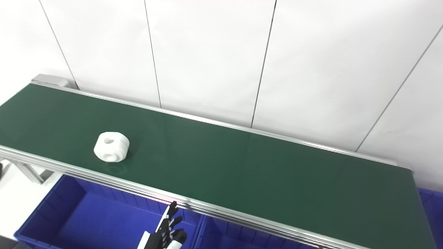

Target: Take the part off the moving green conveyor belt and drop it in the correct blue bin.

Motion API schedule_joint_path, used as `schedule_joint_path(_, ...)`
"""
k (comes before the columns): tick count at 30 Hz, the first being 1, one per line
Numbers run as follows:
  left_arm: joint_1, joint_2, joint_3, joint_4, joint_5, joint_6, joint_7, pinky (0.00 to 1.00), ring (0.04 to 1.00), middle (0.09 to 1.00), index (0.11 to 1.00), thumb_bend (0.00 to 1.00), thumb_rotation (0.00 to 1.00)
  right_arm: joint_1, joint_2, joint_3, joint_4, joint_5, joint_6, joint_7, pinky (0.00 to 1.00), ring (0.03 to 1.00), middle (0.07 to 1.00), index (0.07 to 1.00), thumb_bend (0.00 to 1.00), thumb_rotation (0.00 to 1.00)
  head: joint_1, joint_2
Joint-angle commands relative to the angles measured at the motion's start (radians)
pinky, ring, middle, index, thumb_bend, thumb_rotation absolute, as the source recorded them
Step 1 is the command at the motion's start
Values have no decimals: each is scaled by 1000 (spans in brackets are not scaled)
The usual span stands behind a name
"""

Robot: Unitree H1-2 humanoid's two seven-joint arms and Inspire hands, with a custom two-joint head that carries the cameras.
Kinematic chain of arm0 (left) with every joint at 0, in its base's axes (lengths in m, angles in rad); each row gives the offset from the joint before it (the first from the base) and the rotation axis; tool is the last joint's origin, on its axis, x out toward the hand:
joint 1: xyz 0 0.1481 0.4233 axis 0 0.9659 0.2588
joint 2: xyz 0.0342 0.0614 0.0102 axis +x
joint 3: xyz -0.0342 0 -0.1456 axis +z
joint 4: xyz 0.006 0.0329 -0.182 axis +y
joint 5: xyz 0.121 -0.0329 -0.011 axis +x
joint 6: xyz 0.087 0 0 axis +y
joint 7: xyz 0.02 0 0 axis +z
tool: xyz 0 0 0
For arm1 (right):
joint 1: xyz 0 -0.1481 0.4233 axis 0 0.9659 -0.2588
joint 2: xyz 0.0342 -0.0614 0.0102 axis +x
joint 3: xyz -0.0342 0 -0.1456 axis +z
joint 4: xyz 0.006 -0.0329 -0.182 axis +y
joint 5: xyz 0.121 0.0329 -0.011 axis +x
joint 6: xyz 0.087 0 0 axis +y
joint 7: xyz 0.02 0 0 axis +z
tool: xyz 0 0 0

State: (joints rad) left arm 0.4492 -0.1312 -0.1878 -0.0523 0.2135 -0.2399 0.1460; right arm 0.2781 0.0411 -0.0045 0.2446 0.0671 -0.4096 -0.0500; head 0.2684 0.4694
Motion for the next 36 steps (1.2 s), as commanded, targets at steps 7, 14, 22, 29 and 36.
schedule_joint_path(7, -47, 58, -45, -263, 199, -197, -4, 736, 822, 846, 845, 826, 554, -20, 36, 1, -11, -21, -60, 5, 963, 932, 1000, 1000, 416, 1000, -35, 1)
schedule_joint_path(14, -305, 286, 120, -360, 405, -112, -105, 689, 760, 804, 805, 857, 594, -35, 46, 1, -3, -21, -59, 7, 962, 933, 1000, 1000, 443, 1000, -34, 0)
schedule_joint_path(22, -568, 480, 171, -189, 526, -12, -186, 800, 783, 800, 794, 833, 433, -47, 45, -4, 14, -18, -59, 8, 969, 918, 1000, 1000, 447, 1000, -31, -8)
schedule_joint_path(29, -717, 592, 152, 92, 557, -36, -150, 806, 790, 799, 778, 866, 369, -52, 42, -1, 24, -22, -60, 12, 957, 918, 1000, 1000, 481, 1000, -32, -9)
schedule_joint_path(36, -803, 637, 102, 354, 521, -53, -140, 834, 828, 847, 810, 852, 366, -50, 44, 0, 22, -18, -60, 13, 955, 914, 1000, 1000, 481, 1000, -41, -3)
